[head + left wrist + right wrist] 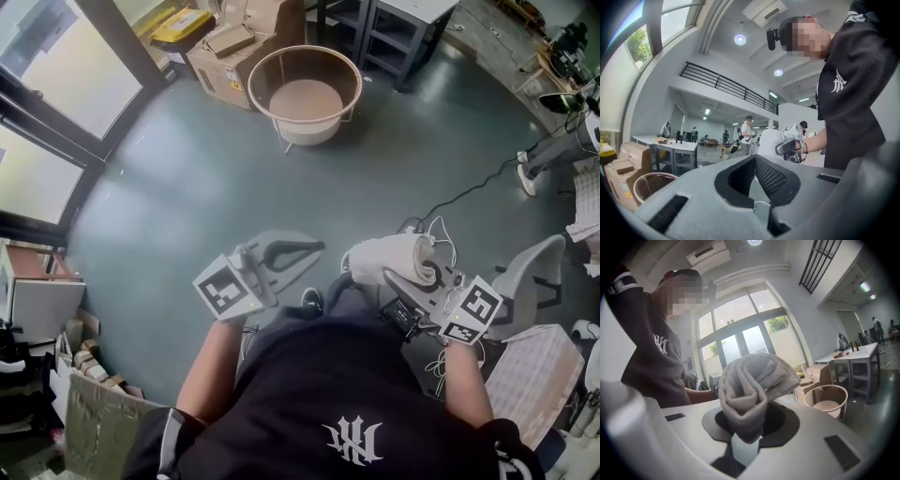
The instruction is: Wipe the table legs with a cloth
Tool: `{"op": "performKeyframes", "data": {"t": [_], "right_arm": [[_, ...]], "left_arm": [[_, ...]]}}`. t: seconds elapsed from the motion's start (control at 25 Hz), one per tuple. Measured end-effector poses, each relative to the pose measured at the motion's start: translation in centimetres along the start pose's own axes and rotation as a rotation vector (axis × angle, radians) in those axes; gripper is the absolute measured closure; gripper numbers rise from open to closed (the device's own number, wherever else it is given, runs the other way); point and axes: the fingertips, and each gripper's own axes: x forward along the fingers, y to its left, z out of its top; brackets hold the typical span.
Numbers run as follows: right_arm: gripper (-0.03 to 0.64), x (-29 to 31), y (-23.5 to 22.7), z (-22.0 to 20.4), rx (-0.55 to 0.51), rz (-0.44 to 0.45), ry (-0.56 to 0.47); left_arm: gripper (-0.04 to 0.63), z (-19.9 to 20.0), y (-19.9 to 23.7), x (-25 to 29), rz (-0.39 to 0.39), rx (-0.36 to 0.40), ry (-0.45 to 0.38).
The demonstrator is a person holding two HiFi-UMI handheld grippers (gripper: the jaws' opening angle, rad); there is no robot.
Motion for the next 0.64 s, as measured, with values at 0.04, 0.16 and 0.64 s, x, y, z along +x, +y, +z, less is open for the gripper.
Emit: {"op": "performKeyframes", "data": {"t": [0.04, 0.16, 0.64], "right_arm": [[0.54, 0.1, 0.0, 0.0, 0.001, 0.002, -0.004], [0.54, 0.8, 0.4, 0.2, -0.01, 0.016, -0.006], [0.541, 0.9, 1.4, -0.8, -0.024, 0.031, 0.013]], "left_arm": [[0.589, 0.0, 0.0, -0.1, 0.005, 0.004, 0.01], [0.589, 0.1, 0.4, -1.0, 0.019, 0.005, 0.024], [0.589, -0.1, -0.5, -1.4, 0.007, -0.021, -0.001]]}}
